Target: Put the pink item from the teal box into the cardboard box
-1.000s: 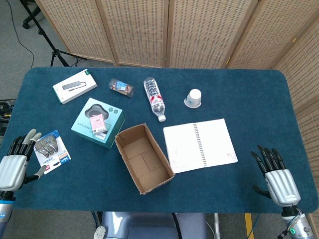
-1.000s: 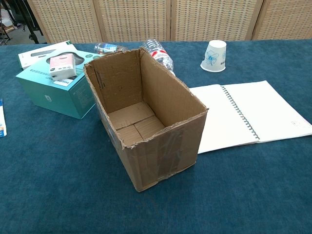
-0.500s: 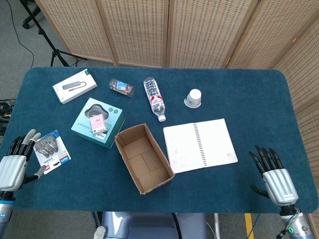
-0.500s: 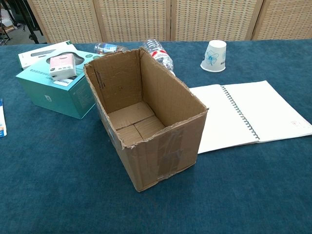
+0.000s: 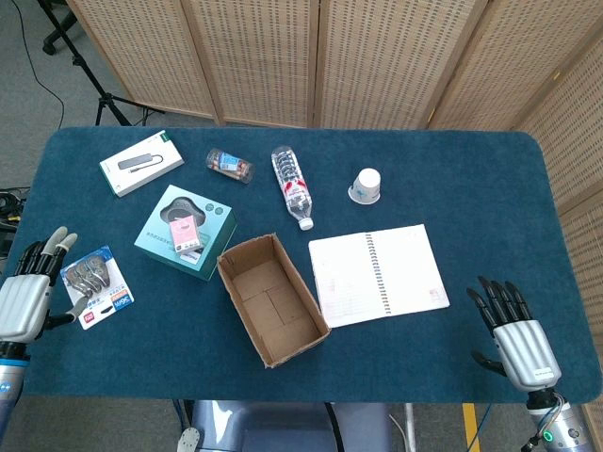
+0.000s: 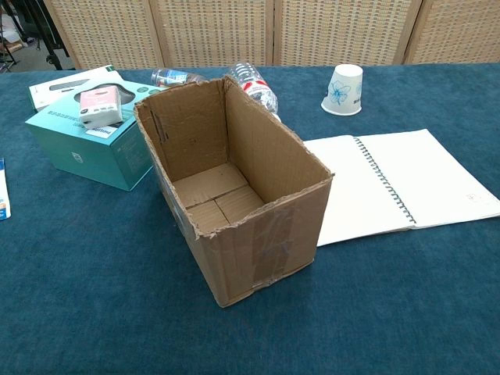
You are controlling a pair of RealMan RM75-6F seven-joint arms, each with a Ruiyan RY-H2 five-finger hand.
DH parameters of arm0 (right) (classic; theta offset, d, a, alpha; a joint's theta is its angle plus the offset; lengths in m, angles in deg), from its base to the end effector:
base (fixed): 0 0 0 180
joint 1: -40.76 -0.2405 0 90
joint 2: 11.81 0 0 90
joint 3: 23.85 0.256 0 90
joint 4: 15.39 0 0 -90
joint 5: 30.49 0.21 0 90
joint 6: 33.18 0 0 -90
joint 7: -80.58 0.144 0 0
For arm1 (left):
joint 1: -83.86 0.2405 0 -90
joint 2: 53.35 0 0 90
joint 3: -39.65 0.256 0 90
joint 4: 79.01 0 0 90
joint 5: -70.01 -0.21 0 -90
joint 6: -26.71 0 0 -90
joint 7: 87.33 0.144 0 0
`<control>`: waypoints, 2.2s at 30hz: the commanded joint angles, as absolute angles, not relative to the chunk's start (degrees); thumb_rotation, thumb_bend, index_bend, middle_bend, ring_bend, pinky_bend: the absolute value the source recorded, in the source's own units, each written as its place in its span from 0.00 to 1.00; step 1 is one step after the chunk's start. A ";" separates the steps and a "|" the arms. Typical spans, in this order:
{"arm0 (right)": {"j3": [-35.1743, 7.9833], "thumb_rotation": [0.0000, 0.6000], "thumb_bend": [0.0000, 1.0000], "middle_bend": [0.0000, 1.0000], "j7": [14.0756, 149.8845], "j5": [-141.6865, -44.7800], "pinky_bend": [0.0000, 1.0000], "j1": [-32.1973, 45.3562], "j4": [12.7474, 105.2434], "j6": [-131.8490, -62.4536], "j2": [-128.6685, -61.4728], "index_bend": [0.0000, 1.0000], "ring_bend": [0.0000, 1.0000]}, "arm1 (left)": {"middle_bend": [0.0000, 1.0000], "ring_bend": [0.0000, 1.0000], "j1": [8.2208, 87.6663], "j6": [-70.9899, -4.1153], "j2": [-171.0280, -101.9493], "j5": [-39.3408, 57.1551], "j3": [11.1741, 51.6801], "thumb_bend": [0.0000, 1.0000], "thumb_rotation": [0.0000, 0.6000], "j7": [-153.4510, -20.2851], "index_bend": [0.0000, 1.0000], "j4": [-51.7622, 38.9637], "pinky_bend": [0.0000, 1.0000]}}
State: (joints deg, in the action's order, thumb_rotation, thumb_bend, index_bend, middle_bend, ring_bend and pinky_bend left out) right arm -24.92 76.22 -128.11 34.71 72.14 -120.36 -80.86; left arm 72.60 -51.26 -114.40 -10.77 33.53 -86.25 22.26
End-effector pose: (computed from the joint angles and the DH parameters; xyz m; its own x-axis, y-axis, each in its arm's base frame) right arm -0.2925 -0.1702 0.1228 0.4740 -0.0071 0.8805 -0.8577 -0.2298 0.4599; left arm -0.2726 0.2213 0.1568 0.3060 0.0467 0.9509 0.9514 -0.0500 -0.3038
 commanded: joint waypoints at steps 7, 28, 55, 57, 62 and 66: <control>-25.04 1.00 0.14 0.00 76.57 -128.37 0.00 34.65 72.01 -120.42 -80.79 0.08 0.00 | 0.00 0.00 67.08 -44.86 -113.37 -5.39 29.90 0.28 1.00 -82.39 0.00 24.91 0.00; -25.25 1.00 0.14 0.00 77.75 -128.87 0.00 34.39 71.51 -120.50 -80.80 0.08 0.00 | 0.00 0.00 47.85 -27.21 -115.50 17.51 24.34 0.29 1.00 -66.18 0.14 26.91 0.00; -25.50 1.00 0.14 0.00 79.25 -129.82 0.00 34.45 70.88 -121.59 -80.64 0.08 0.00 | 0.00 0.00 35.95 -30.35 -121.70 35.42 29.17 0.30 1.00 -51.68 0.18 23.54 0.00; -25.50 1.00 0.14 0.00 79.43 -129.88 0.00 34.49 70.83 -121.75 -80.65 0.08 0.00 | 0.00 0.00 35.34 -30.02 -122.60 36.02 29.37 0.30 1.00 -51.60 0.18 22.66 0.00; -25.49 1.00 0.14 0.00 79.67 -129.81 0.00 34.43 70.72 -121.67 -80.63 0.08 0.00 | 0.00 0.00 34.03 -29.20 -123.94 36.83 30.00 0.30 1.00 -51.01 0.18 21.06 0.00; -25.47 1.00 0.14 0.00 79.99 -129.86 0.00 34.44 70.61 -121.83 -80.59 0.08 0.00 | 0.00 0.00 32.84 -28.06 -124.52 37.17 30.34 0.30 1.00 -50.88 0.18 20.48 0.00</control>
State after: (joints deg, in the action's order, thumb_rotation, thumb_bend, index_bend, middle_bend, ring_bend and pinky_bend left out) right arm -25.49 79.97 -129.87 34.44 70.64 -121.80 -80.60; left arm 33.00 -28.21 -124.40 37.25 30.23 -50.88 20.55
